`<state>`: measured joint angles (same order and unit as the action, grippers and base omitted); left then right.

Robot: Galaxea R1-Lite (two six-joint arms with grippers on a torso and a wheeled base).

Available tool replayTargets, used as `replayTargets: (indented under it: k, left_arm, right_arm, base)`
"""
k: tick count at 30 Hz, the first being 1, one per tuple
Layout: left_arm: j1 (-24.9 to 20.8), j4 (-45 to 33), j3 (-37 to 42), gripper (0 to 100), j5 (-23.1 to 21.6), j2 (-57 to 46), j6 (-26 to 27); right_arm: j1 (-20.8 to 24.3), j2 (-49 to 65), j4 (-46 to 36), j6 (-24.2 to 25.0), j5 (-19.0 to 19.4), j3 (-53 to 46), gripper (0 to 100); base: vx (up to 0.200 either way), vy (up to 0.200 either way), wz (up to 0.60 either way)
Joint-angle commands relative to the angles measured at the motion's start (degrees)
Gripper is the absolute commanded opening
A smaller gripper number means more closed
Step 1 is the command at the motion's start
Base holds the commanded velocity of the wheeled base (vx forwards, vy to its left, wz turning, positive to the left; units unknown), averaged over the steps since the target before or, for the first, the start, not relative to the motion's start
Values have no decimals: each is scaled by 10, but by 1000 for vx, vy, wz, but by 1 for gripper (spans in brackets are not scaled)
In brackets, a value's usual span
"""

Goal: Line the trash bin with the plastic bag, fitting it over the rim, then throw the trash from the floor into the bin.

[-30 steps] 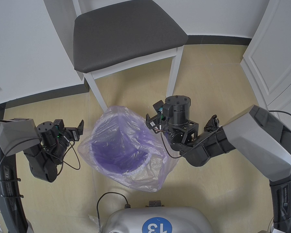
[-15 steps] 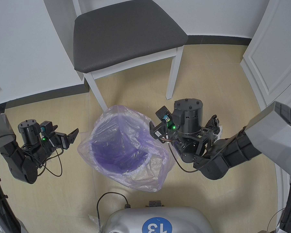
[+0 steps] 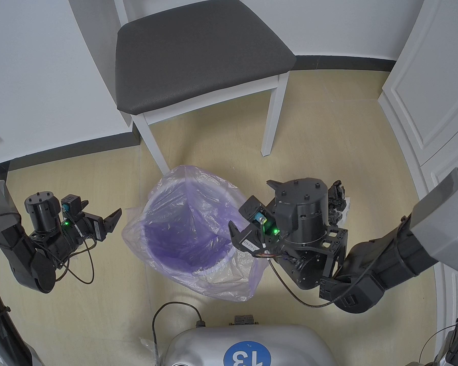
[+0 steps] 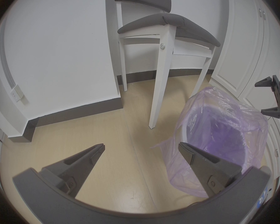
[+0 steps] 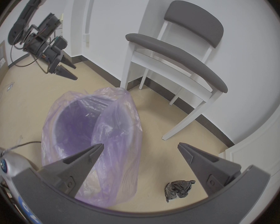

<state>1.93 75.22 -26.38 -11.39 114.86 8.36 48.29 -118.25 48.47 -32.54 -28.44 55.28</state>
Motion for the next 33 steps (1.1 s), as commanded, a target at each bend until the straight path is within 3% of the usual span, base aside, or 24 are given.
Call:
replayTargets:
  k: [1, 6, 7, 13, 33]
  left_arm:
    - [-3, 19, 6, 100, 1, 16, 4]
    - [-4, 22, 7, 100, 1, 17, 4]
    - [-5, 22, 7, 100, 1, 17, 5]
    - [-7, 23, 7, 100, 3, 27, 5]
    - [-19, 21, 20, 100, 2, 50, 26]
  right_arm:
    - [-36, 1, -2, -31, 1, -40, 100]
    - [-50, 0, -2, -35, 6, -43, 100]
    - [-77, -13, -2, -36, 21, -44, 100]
    - [-103, -56, 7, -31, 23, -22, 100]
    - [-104, -95, 42, -31, 27, -5, 100]
  base:
    - [0, 0, 0]
    - [0, 0, 0]
    - [0, 0, 0]
    - [0, 0, 0]
    - [0, 0, 0]
